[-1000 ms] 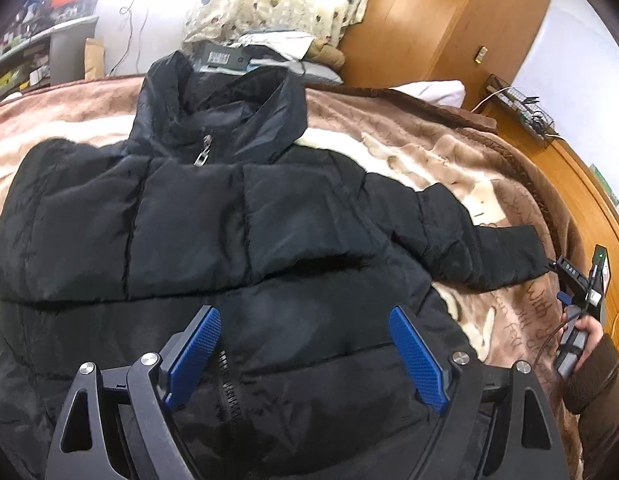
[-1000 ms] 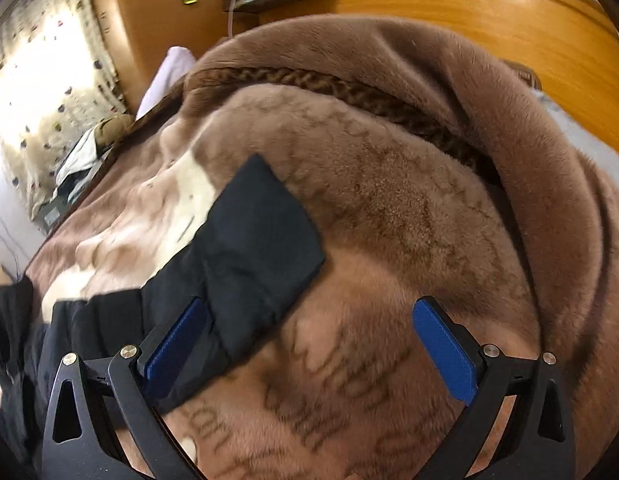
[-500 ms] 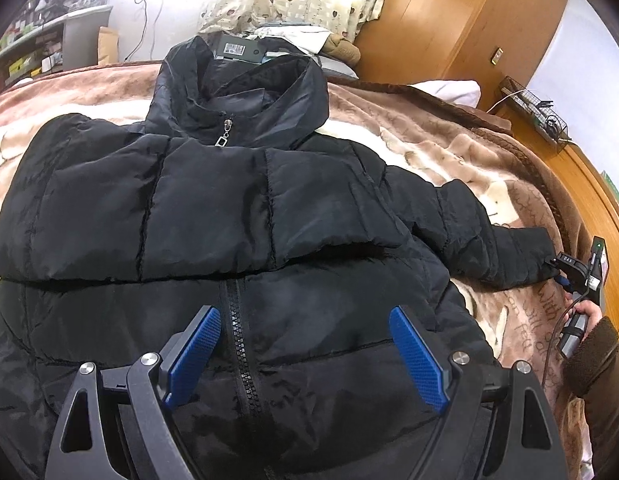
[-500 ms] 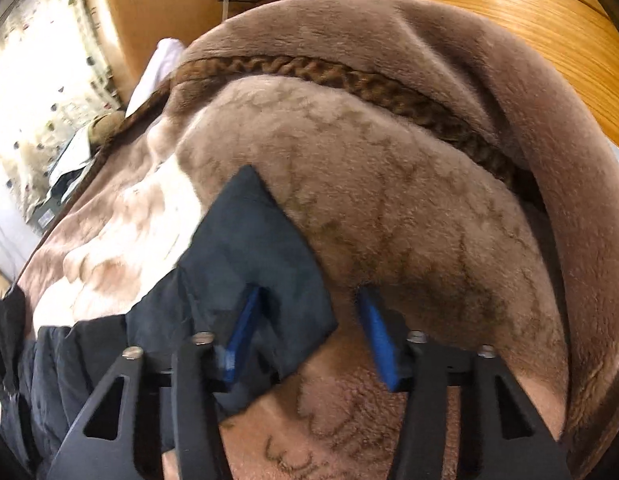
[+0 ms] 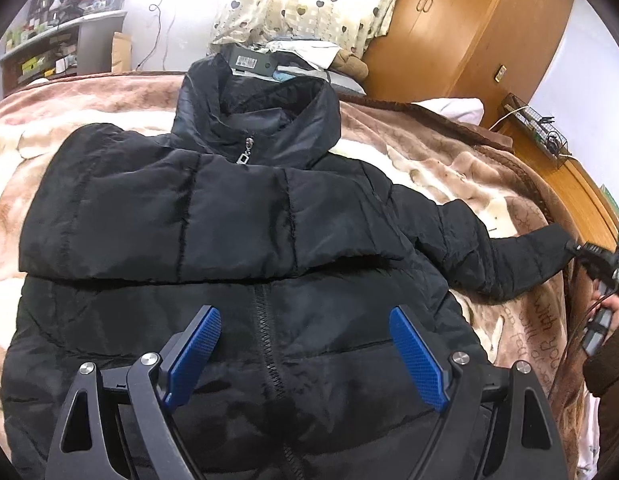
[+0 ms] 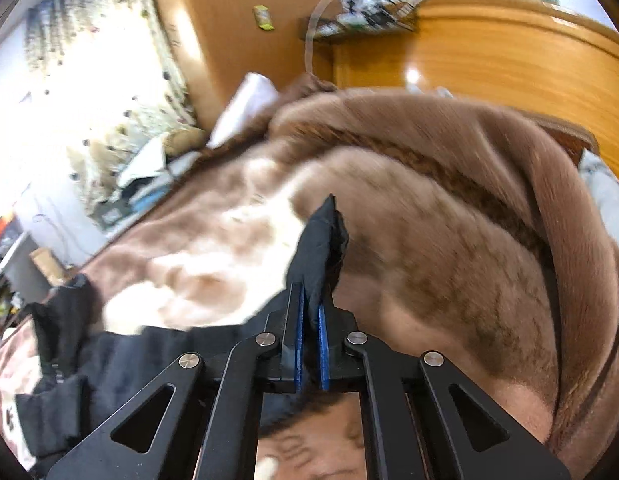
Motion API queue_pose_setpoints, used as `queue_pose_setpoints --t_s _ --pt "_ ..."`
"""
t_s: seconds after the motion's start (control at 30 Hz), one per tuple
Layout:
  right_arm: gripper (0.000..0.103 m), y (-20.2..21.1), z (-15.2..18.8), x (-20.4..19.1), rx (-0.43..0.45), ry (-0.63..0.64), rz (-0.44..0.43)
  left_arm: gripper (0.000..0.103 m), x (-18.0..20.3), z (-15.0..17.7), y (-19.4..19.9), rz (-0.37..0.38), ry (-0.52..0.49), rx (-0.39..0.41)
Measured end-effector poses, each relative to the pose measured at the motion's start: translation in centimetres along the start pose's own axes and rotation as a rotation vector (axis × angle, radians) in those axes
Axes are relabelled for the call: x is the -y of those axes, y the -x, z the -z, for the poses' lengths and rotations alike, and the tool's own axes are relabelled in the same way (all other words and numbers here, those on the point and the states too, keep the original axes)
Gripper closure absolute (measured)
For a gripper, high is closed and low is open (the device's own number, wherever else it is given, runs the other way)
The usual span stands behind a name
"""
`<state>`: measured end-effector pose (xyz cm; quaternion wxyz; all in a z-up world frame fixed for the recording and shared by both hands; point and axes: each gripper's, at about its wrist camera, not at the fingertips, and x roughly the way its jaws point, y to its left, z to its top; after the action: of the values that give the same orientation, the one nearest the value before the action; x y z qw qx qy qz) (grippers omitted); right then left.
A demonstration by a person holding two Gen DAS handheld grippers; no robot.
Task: Fold large clothes
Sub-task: 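Lift and fold the sleeve over the jacket body with the right gripper, release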
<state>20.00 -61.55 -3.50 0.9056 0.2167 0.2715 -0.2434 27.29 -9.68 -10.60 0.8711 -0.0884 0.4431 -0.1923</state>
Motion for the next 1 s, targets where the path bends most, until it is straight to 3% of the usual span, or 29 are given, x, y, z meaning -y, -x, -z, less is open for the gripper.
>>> queue_pose_setpoints --t_s 0.23,0.5,0.7,1.0 --pt "0.097 5.1 -2.6 -7.5 0.104 0.111 -0.173 0.017 -1.4 0.0 2.3 -0.005 0.021 0.032" --pt "0.097 8.2 -2.2 -16.1 0.123 0.222 -0.350 0.017 -3.9 0.0 4.8 -0.022 0.050 0.058" --pt "0.097 8.6 0.3 -22.4 0.085 0.323 -0.481 0.017 -6.0 0.1 7.0 -0.065 0.057 0.088" --pt "0.097 7.9 7.0 -32.1 -0.030 0.442 -0.659 0.016 -9.6 1.0 9.1 -0.085 0.106 0.113"
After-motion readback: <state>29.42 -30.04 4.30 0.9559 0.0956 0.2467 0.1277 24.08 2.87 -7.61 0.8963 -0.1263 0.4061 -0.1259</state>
